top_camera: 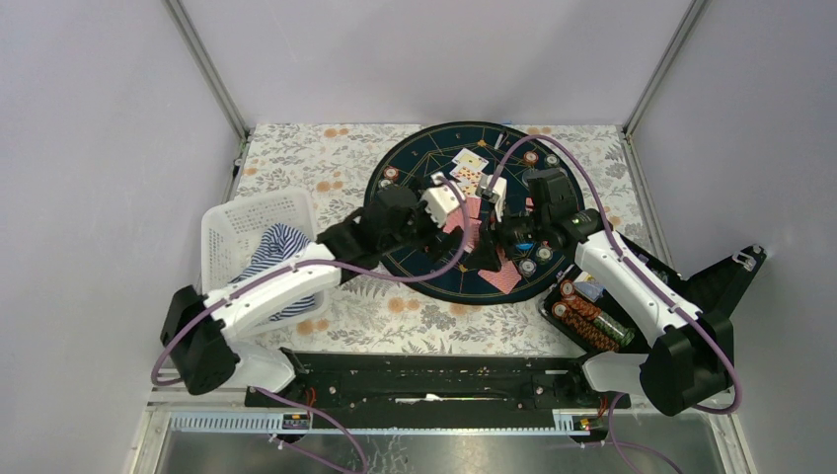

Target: Distribute texas hold em gaming equipment

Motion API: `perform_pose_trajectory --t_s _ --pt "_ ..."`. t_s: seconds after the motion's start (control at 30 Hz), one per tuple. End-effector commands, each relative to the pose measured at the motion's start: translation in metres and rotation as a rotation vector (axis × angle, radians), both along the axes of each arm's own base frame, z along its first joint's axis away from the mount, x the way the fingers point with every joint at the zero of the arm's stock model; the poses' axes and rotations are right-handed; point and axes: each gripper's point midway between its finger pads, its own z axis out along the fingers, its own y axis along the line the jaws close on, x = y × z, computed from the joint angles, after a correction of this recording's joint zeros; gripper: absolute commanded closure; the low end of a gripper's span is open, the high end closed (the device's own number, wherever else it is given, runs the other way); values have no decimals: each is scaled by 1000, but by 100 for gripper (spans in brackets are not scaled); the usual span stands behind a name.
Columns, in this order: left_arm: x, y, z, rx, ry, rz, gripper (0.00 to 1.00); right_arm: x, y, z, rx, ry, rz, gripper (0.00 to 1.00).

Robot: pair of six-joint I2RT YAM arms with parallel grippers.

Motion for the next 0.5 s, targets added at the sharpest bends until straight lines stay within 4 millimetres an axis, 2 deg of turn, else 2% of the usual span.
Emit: perform_pose_trajectory --t_s 0.0,0.07,0.13,0.27,0.37,0.47 --pt "-21 18 38 -224 176 -18 1 8 -1 12 -6 -129 9 100" --pt "-10 33 49 -308 262 30 1 9 -4 8 -31 -147 8 100" --pt "-5 38 62 -398 379 11 1 10 -6 6 -52 -163 15 100" --pt "-13 21 79 -511 591 -76 1 11 -9 4 -89 -194 35 100" --pt "-25 3 82 -592 777 -149 5 10 -9 4 -104 -209 48 100" --pt "-30 -8 84 -663 893 -190 7 10 -8 2 -124 -235 52 100"
